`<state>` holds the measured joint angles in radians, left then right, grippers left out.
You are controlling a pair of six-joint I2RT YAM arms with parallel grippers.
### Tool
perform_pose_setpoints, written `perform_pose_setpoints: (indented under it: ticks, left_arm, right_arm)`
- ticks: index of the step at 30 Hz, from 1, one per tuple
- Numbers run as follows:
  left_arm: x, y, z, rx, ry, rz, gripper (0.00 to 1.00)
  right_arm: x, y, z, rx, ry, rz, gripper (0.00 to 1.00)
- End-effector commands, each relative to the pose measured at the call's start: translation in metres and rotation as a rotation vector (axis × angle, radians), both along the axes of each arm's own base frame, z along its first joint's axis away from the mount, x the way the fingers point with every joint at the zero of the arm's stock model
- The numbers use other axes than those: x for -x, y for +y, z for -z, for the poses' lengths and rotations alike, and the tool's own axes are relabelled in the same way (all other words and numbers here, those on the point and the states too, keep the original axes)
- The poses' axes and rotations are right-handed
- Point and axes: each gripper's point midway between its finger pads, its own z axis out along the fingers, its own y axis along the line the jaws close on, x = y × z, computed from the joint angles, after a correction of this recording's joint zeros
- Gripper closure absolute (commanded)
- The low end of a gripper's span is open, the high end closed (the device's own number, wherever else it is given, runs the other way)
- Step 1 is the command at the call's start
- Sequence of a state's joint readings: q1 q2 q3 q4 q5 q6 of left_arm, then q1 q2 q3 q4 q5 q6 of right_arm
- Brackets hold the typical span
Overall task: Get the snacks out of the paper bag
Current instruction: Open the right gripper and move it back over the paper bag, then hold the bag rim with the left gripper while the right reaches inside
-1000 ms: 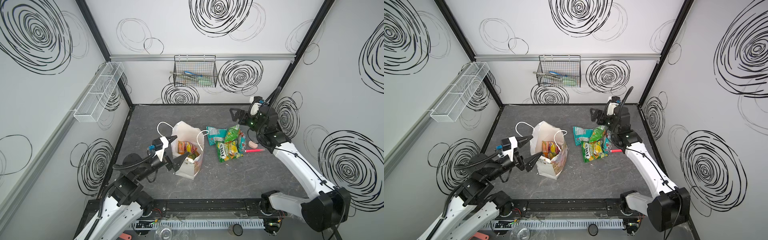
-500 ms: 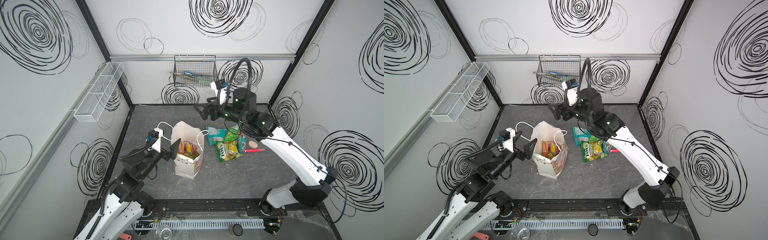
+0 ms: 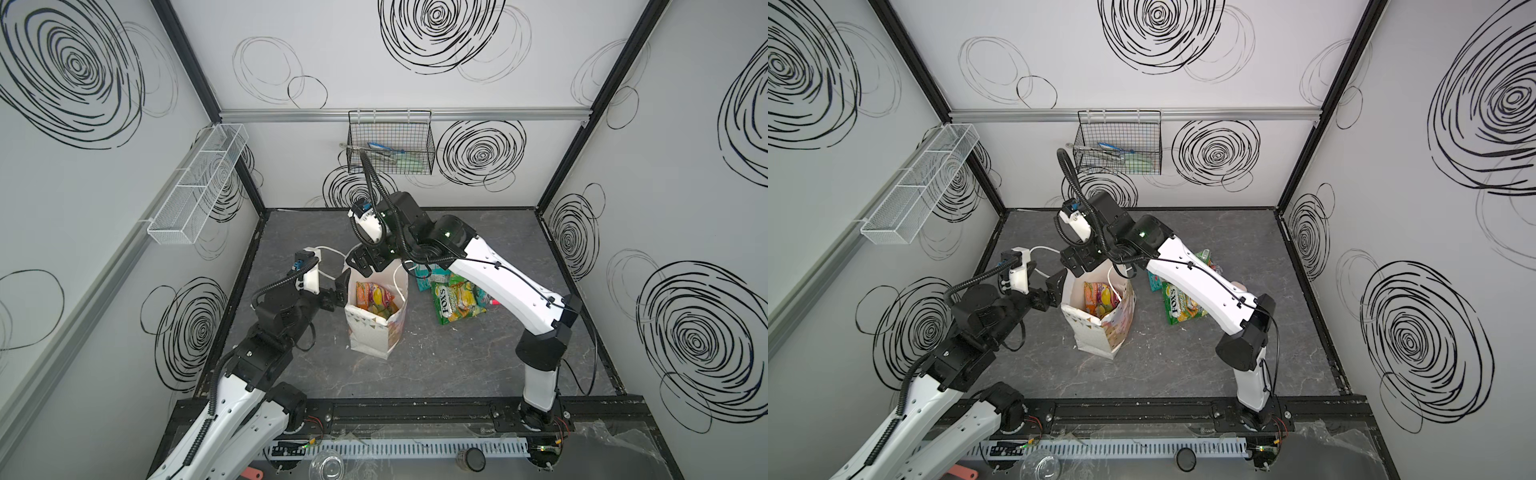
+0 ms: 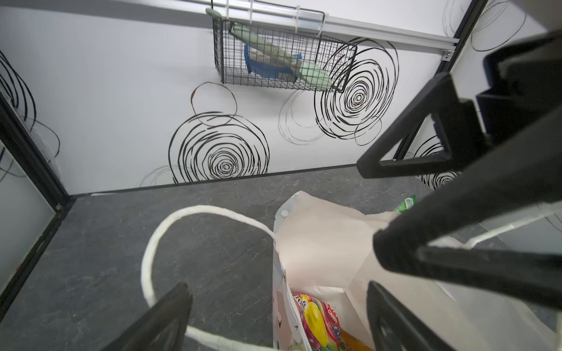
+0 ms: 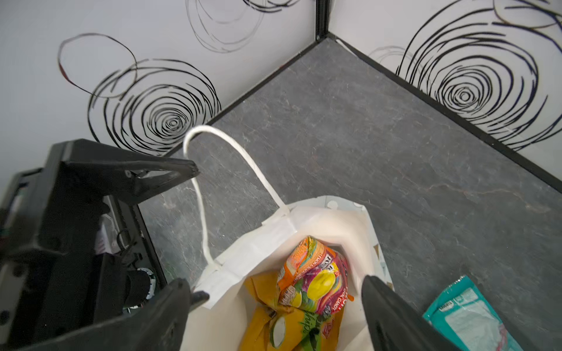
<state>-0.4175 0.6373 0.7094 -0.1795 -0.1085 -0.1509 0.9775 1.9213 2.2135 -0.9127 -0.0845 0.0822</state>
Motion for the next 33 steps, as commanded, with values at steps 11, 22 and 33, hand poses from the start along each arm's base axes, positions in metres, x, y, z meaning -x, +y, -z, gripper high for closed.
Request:
perform_pose_setpoints:
  ticks: [11, 22, 33]
  left_arm:
    - [-0.007, 0.004, -0.013, 0.051, -0.006, -0.033, 0.52]
    - [-0.013, 0.005, -0.007, 0.049, 0.025, -0.036, 0.65]
    - [-0.020, 0.008, 0.001, 0.047, 0.065, -0.061, 0.69]
  right_arm:
    - [0.003, -0.004, 0.061, 0.147, 0.053, -0.024, 0.28]
    - [0.011, -0.010, 0.106, 0.256, 0.133, -0.053, 0.37]
    - [0.022, -0.022, 0.159, 0.401, 0.183, -0.031, 0.45]
